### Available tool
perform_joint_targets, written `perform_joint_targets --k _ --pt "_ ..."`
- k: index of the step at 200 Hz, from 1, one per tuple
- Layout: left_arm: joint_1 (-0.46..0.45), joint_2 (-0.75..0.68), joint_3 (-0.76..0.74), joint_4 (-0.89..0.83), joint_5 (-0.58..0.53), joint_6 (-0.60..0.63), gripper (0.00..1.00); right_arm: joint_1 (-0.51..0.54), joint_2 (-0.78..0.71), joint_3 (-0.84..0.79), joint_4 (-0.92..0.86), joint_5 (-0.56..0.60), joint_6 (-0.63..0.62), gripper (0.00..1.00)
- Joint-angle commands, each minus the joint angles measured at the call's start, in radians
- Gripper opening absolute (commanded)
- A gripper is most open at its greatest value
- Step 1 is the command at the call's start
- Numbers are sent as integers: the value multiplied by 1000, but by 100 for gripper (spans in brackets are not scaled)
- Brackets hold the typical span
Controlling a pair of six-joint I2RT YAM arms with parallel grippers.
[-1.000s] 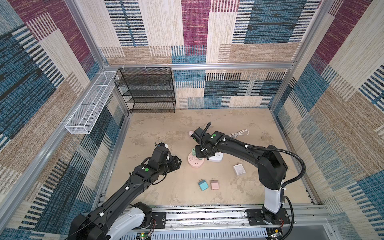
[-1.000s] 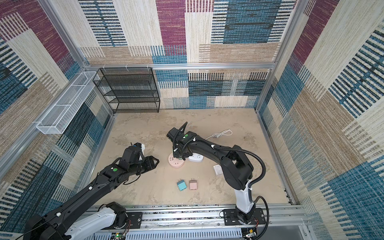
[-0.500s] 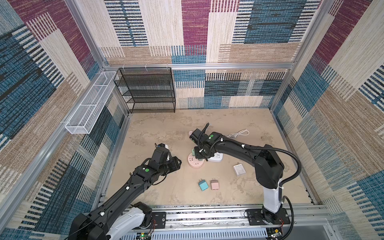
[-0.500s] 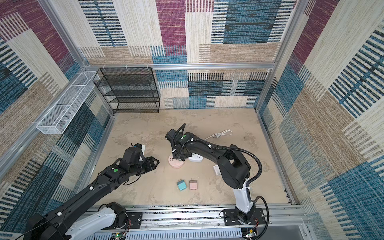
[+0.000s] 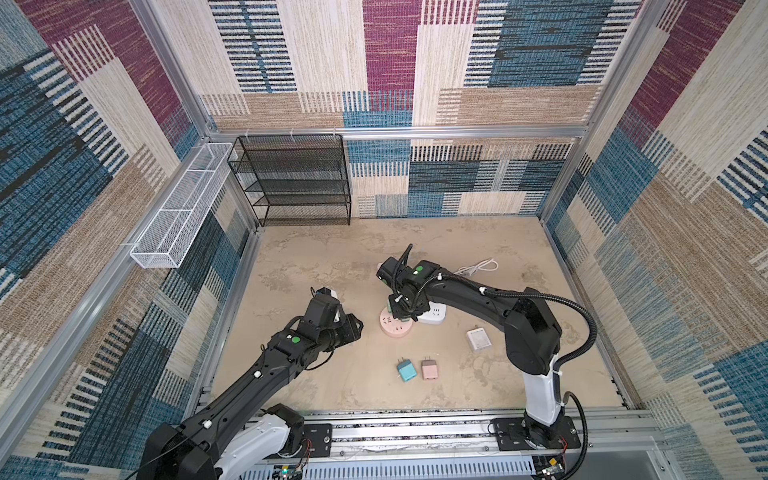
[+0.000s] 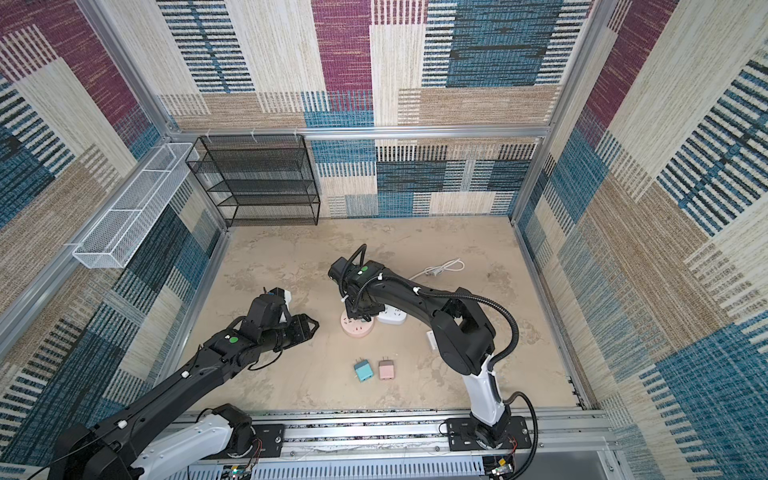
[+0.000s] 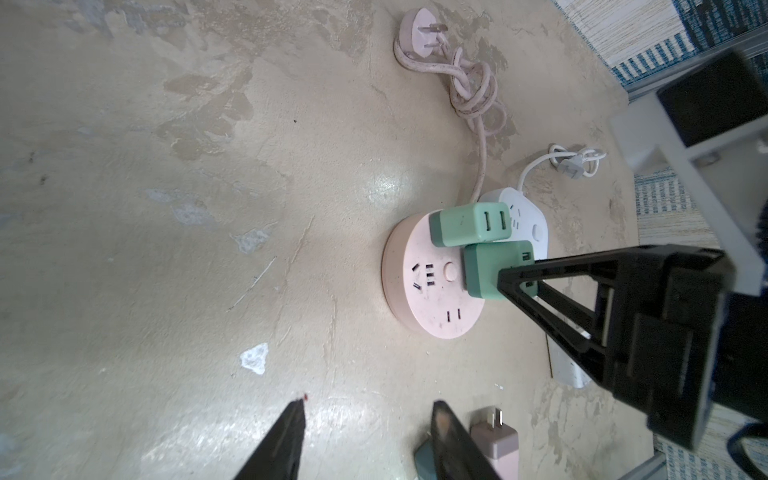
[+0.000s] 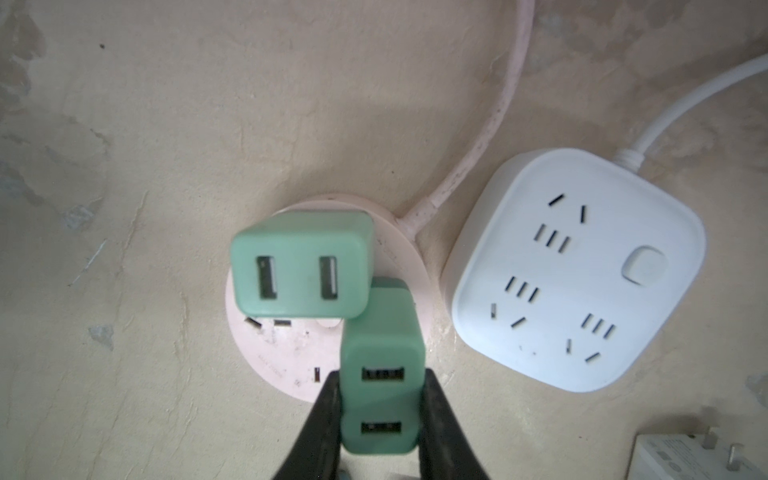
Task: Insert the plug
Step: 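Lower the mint green charger with the right gripper into the pink strip's socket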
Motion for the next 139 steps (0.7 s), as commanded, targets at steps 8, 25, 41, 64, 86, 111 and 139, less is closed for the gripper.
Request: perform_joint_targets --k 8,25,41,64,86,111,139 --pt "0 -2 -8 22 3 5 53 0 25 0 -49 9 -27 0" --pt "0 -1 -10 24 4 5 54 0 34 -2 -45 -2 -36 0" --pt "1 2 -13 30 7 8 53 0 52 -10 -43 -10 -50 0" --pt "0 9 -15 42 20 8 54 0 86 -23 -42 -34 -61 0" --pt "0 16 -11 40 25 11 54 0 92 -41 -28 -56 -62 0" --pt "0 18 -11 43 25 16 54 0 90 -39 -29 -58 -60 0" --pt "0 23 -3 41 26 19 54 0 90 -20 -44 -49 -60 0"
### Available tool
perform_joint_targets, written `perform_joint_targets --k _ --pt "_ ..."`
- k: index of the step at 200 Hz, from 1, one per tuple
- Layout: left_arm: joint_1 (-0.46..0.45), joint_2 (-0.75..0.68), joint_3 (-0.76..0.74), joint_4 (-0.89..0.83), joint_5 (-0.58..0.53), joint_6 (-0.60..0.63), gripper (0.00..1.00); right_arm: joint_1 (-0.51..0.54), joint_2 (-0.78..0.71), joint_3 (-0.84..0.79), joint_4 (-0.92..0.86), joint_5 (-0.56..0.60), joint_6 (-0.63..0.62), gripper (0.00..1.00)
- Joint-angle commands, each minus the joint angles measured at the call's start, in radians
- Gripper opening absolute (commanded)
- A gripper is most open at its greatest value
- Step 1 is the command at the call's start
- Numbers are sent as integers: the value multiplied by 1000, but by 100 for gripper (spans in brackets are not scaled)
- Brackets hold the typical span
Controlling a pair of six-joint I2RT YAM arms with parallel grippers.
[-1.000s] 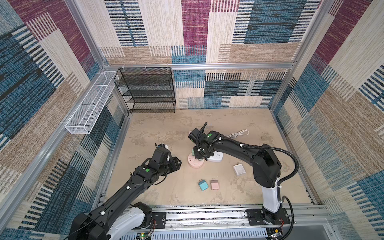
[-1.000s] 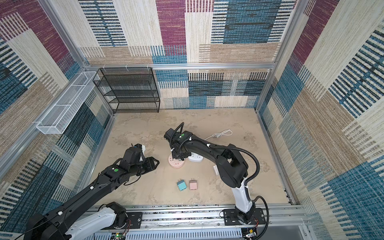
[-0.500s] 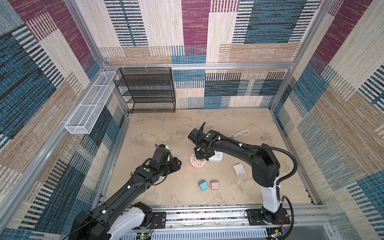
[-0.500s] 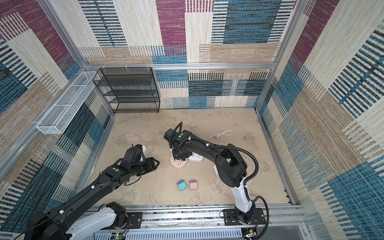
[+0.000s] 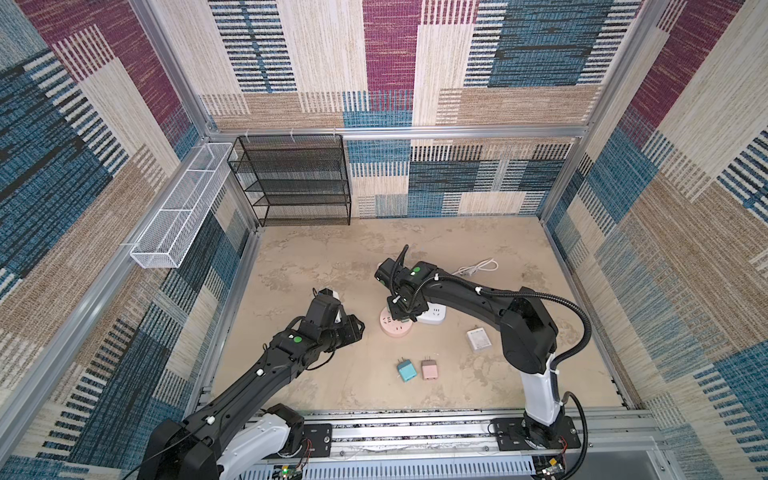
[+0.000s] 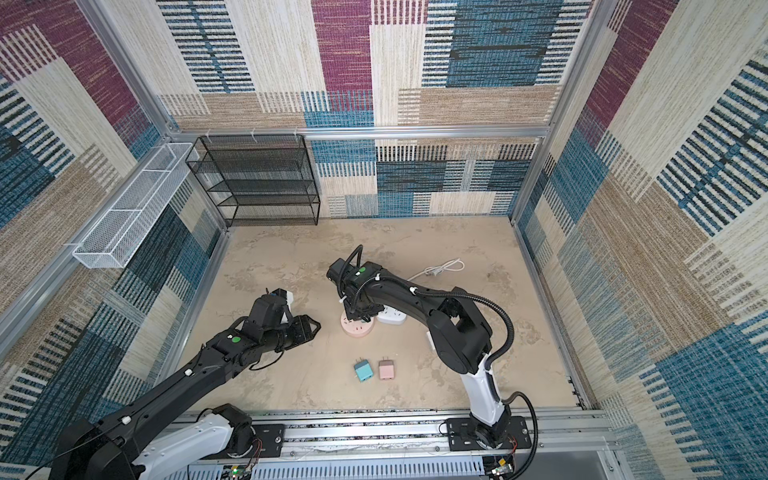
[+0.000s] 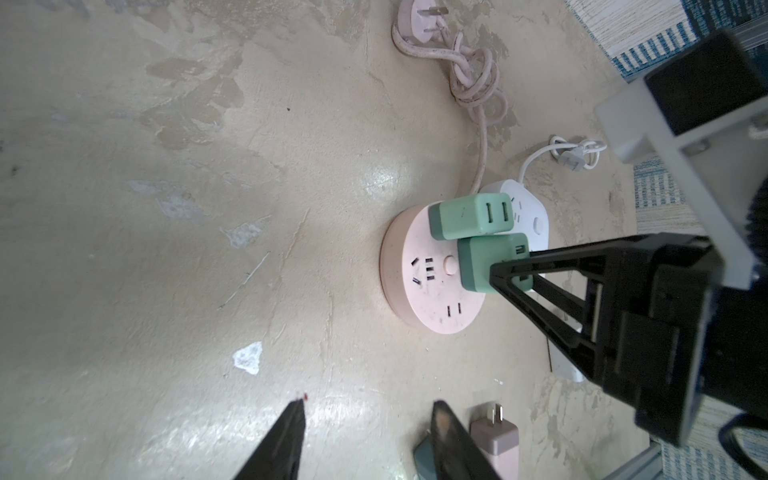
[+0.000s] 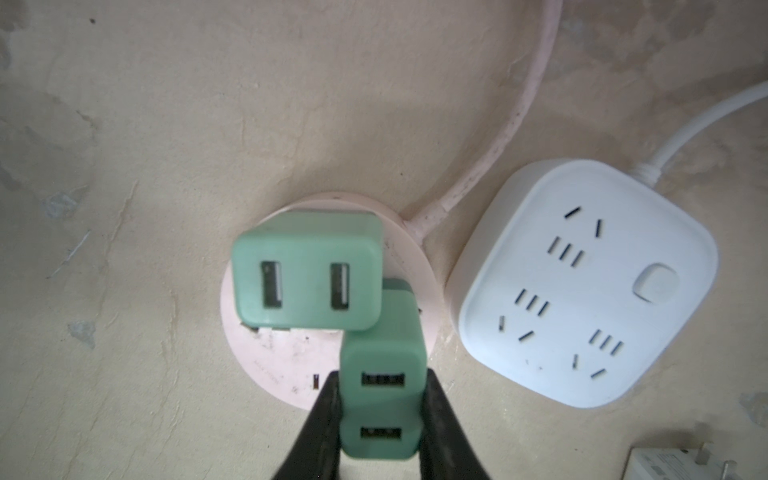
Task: Insert the plug
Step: 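Lower the mint green charger with the right gripper into the pink strip's socket, then open the right gripper and lift it off the inserted charger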
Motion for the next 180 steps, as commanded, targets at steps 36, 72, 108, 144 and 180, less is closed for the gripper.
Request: perform_joint_targets --k 36,72,108,144,180 --pt "0 -1 16 12 4 19 54 -2 41 23 -62 -43 -22 14" --pt "0 -3 20 5 7 18 54 -2 34 65 -77 -19 -17 36" --pt "0 -15 28 -9 6 20 54 -2 5 92 -75 -15 -11 52" --pt "0 -29 35 -24 4 19 54 -2 -46 73 -72 -11 -6 56" --pt "1 -26 44 -37 7 37 54 -2 -160 -49 -38 7 18 51"
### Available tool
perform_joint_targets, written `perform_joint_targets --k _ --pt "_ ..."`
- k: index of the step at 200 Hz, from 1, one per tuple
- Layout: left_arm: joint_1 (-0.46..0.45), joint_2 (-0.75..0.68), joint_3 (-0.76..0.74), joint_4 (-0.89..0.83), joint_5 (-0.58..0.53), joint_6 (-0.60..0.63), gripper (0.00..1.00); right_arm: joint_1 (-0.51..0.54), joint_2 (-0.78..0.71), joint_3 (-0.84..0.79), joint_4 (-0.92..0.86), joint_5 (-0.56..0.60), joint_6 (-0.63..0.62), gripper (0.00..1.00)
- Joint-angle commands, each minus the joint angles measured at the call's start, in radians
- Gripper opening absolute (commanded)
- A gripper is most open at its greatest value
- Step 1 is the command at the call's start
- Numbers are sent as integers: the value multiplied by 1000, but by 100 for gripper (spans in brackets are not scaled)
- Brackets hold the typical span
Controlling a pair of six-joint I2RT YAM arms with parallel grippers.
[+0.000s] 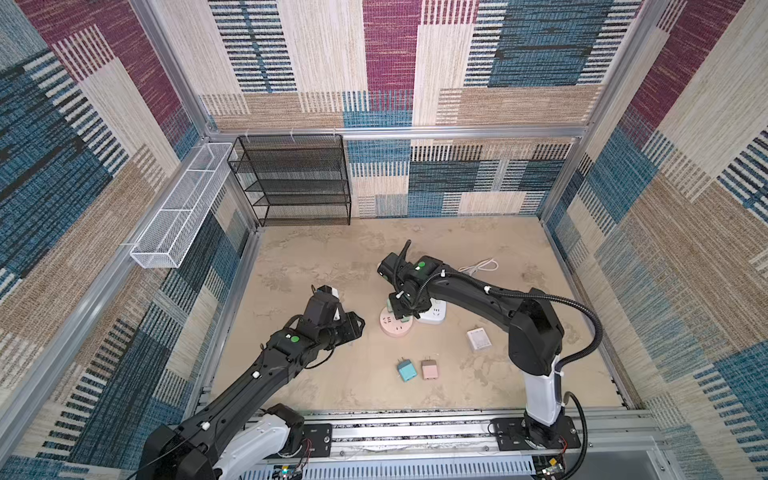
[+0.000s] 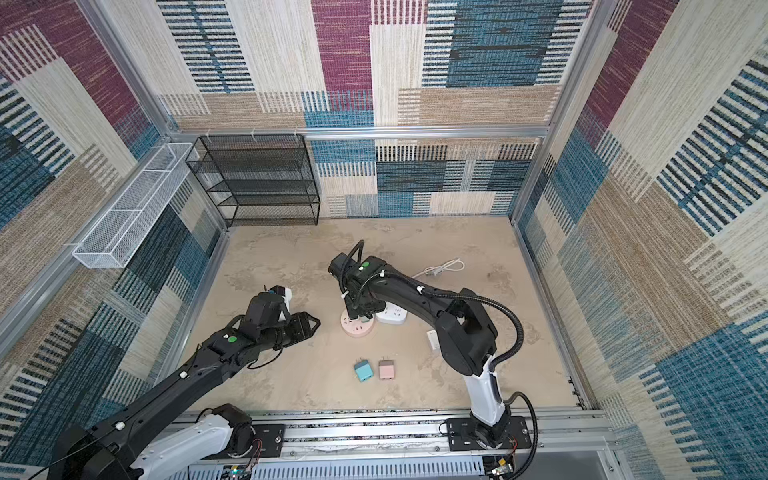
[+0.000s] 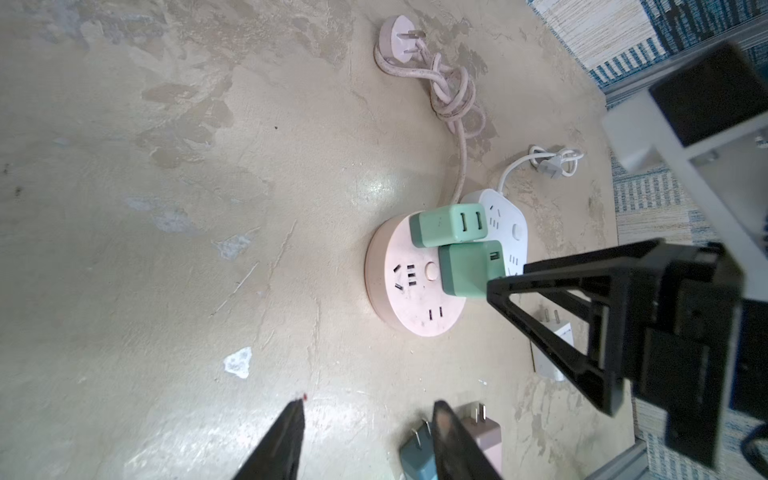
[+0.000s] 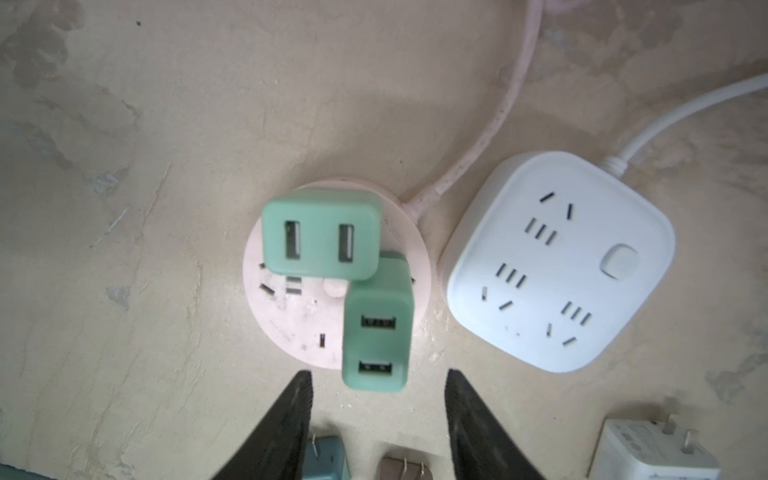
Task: Insert the plug
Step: 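Open the right gripper and lift it off the inserted charger, then move the right gripper toward the pink plug nearest the robot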
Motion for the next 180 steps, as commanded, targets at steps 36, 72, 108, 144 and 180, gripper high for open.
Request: perform_joint_targets --k 36,72,108,144,180 --pt "0 15 13 -9 31 45 54 5 -312 -364 238 -17 98 49" --pt "0 18 18 -32 48 71 54 10 -516 -607 357 -108 213 47" --pt "0 21 6 -24 67 76 54 58 -529 -614 231 -81 243 48" --pt "0 43 21 -20 92 78 54 97 -529 -659 199 -89 289 52" --pt "-1 28 4 2 84 66 54 168 -500 -692 198 -108 312 57"
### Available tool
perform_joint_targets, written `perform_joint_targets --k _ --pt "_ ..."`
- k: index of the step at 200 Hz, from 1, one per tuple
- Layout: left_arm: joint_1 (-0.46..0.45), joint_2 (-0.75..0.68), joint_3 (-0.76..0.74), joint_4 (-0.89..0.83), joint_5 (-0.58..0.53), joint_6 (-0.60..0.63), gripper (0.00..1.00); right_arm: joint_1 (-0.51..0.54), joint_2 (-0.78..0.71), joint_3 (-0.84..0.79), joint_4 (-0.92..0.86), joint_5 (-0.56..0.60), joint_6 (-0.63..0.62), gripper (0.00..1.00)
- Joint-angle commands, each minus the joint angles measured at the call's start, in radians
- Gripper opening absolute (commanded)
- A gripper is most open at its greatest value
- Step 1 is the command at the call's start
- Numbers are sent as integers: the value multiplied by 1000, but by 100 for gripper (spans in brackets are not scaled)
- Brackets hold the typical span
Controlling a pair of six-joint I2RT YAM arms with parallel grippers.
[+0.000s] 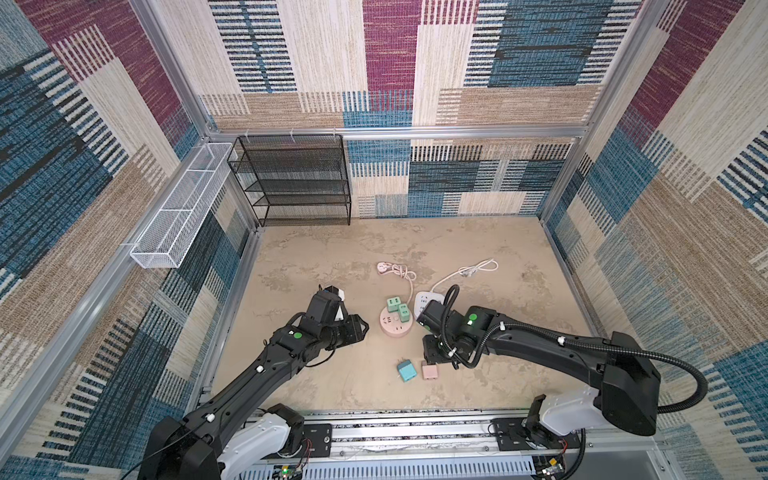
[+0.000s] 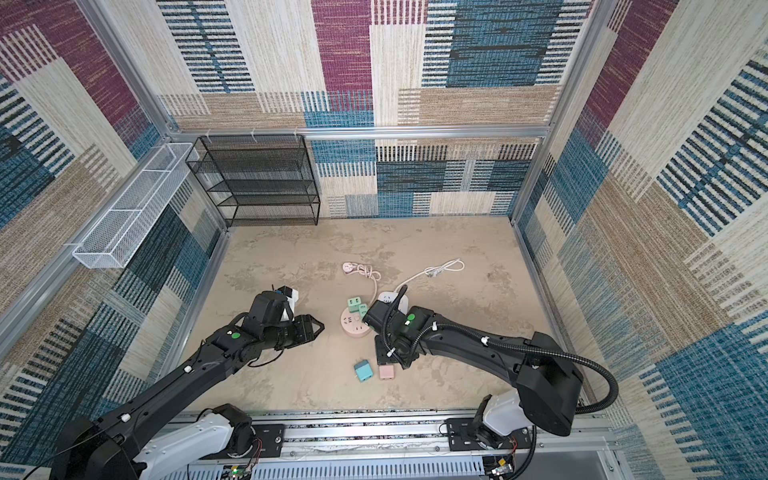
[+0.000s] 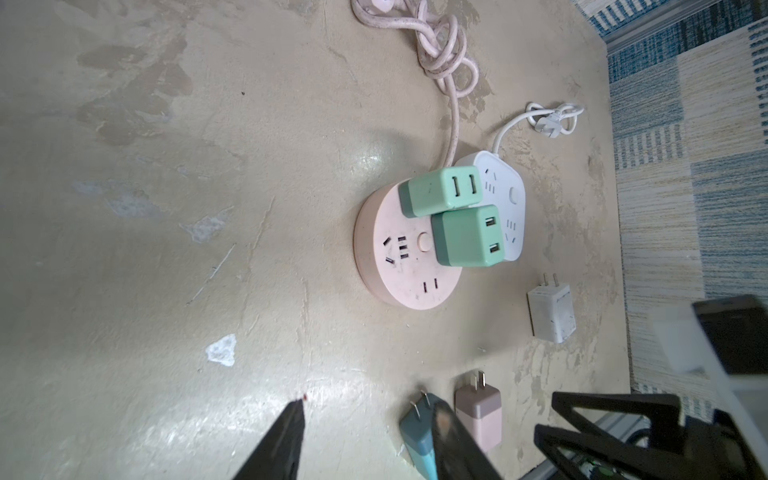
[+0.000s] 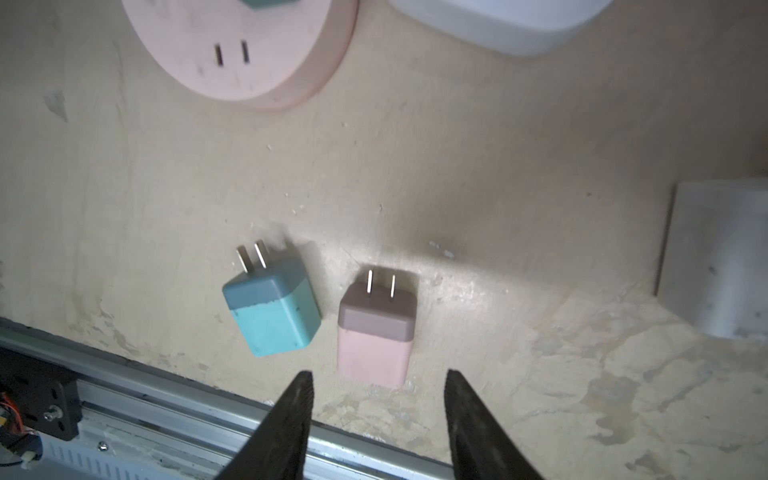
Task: Insert the plug
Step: 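Move the right gripper toward the pink plug nearest the robot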
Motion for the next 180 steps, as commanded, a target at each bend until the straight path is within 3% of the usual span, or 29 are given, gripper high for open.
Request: perform_joint_targets --k 1,180 --pt "0 -12 -9 19 4 6 54 37 12 -8 -3 -16 38 57" --pt "0 -25 -39 37 13 -9 54 77 183 -32 92 -42 56 53"
